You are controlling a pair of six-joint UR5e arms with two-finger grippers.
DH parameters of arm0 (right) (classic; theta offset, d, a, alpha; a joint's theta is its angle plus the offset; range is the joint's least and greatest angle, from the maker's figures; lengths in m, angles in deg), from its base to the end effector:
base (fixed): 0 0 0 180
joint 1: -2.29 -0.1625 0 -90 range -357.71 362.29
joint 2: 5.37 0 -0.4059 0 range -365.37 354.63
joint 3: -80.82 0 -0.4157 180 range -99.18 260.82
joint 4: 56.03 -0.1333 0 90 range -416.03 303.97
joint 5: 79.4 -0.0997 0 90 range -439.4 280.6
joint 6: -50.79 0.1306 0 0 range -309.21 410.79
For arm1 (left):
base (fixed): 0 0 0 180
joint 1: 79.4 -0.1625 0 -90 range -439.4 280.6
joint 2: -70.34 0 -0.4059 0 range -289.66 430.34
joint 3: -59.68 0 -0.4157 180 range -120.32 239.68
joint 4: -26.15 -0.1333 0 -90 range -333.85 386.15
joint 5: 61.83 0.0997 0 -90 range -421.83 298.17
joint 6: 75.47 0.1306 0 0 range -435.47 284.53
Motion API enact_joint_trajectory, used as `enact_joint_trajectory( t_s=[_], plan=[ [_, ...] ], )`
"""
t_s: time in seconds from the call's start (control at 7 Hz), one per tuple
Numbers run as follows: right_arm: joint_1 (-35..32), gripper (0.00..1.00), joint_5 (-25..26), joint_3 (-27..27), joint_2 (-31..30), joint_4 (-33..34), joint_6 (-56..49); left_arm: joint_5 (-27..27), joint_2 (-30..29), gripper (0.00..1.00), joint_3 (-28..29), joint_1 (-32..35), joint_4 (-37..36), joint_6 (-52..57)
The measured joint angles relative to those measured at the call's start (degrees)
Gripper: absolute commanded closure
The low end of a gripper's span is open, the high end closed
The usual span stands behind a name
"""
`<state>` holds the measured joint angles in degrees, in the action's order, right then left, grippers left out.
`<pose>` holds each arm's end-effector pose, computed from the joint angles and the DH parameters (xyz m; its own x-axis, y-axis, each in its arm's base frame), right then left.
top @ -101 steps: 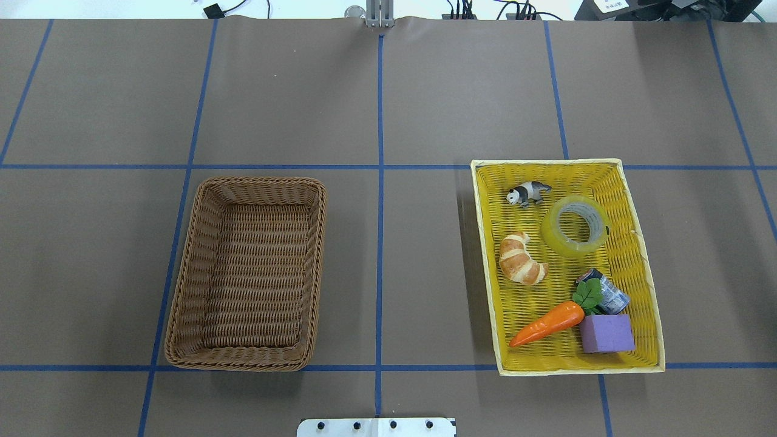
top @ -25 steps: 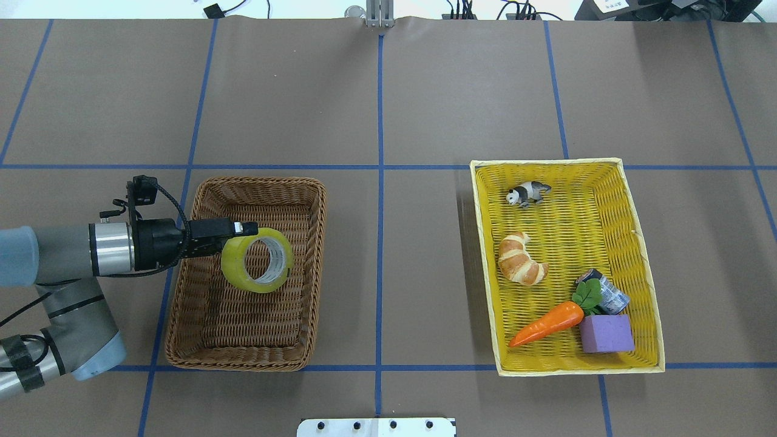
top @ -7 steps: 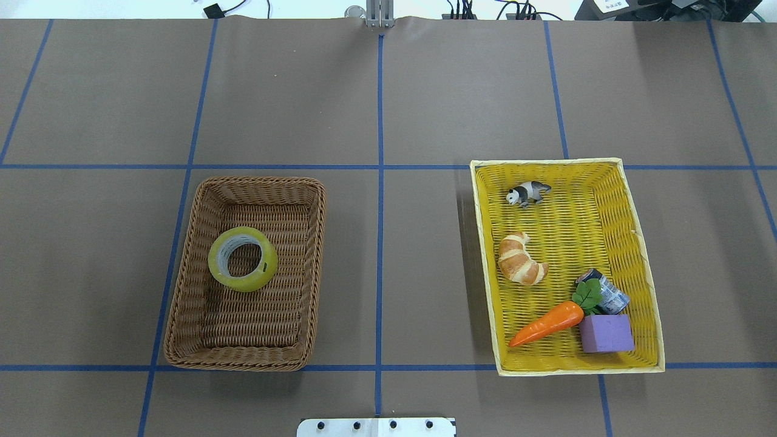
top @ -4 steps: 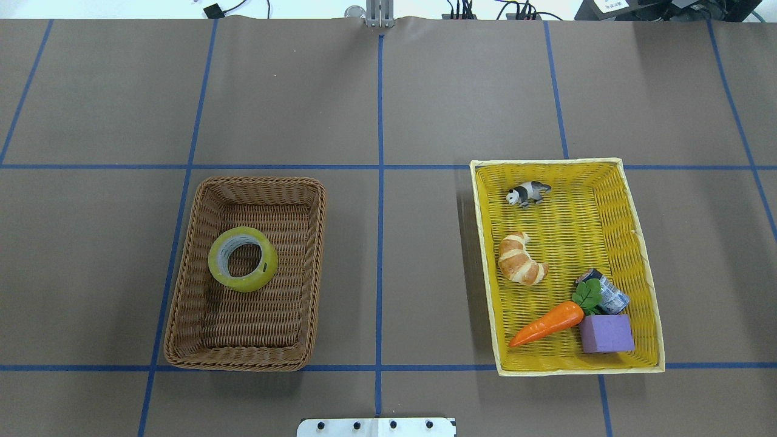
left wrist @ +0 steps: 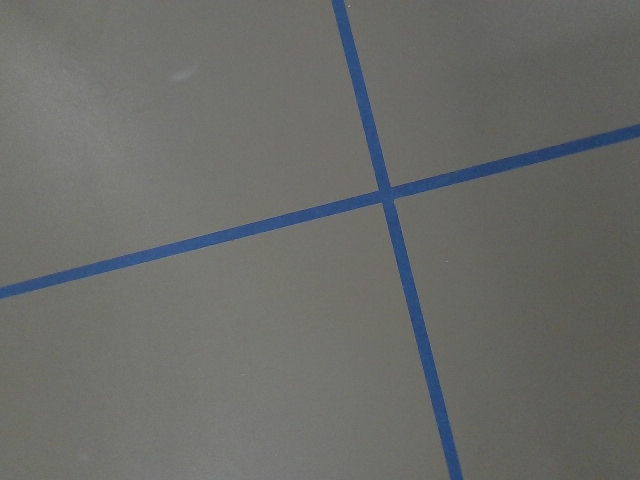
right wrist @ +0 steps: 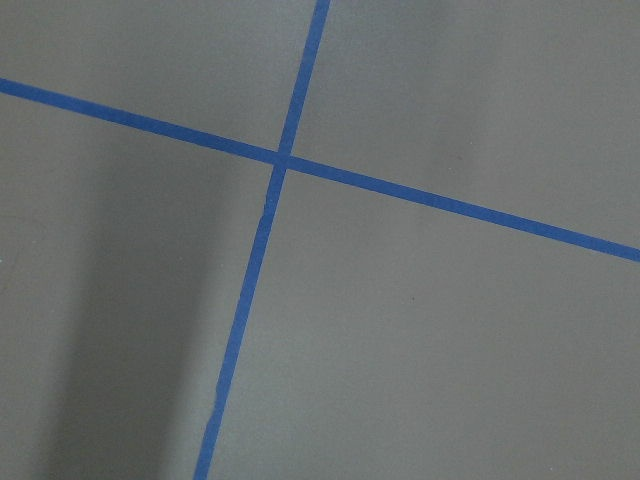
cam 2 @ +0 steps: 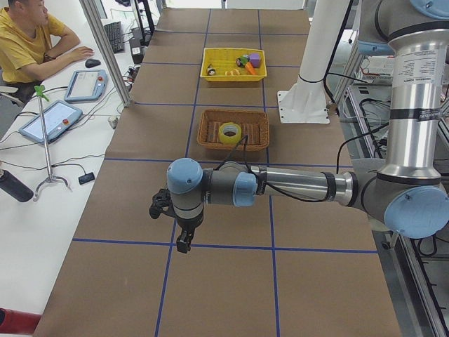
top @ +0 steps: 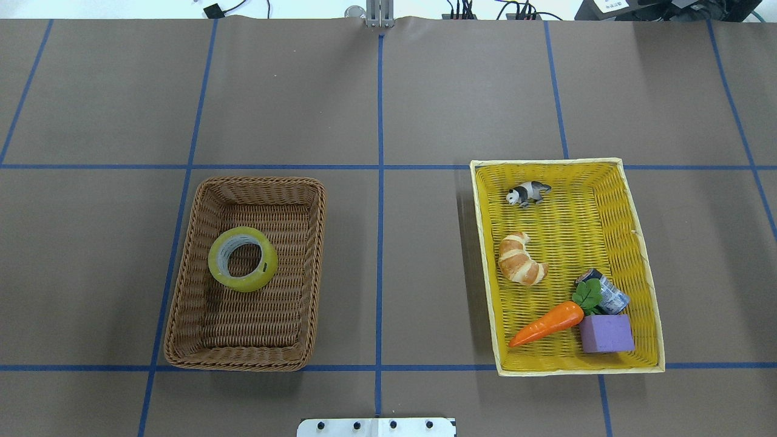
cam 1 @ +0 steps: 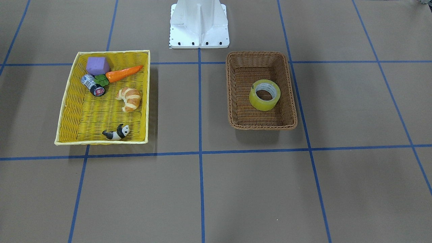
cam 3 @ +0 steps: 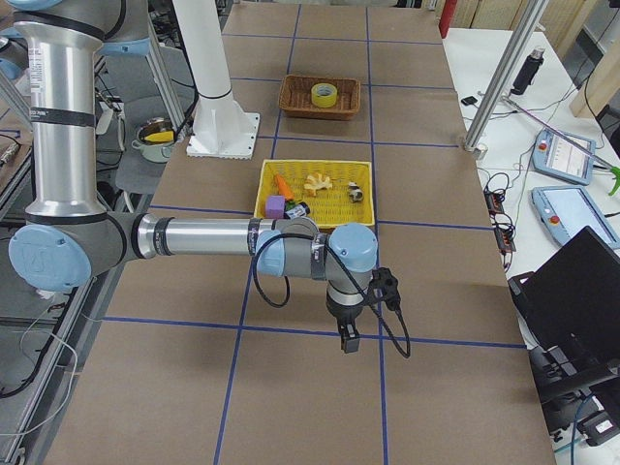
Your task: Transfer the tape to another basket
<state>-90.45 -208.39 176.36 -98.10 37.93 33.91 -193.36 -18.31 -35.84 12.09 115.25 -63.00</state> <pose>0.0747 -0.4905 0.6511 0.7562 -0.2424 0.6078 0.1795 0.9701 0.1635 -0.0600 -0.5088 0.6300 0.7373 0.2334 -0.6340 -0.1365 0.9705 0.1986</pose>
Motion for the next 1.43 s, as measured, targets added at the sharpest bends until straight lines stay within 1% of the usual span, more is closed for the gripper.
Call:
enact_joint_trajectory(
  t_s=[1.43],
  plan=[
    [0.0,0.00,-0.4,-0.1,-0.1,0.0,0.0,0.0,0.0,0.01,-1.4,0.0,0.7,0.1]
  ],
)
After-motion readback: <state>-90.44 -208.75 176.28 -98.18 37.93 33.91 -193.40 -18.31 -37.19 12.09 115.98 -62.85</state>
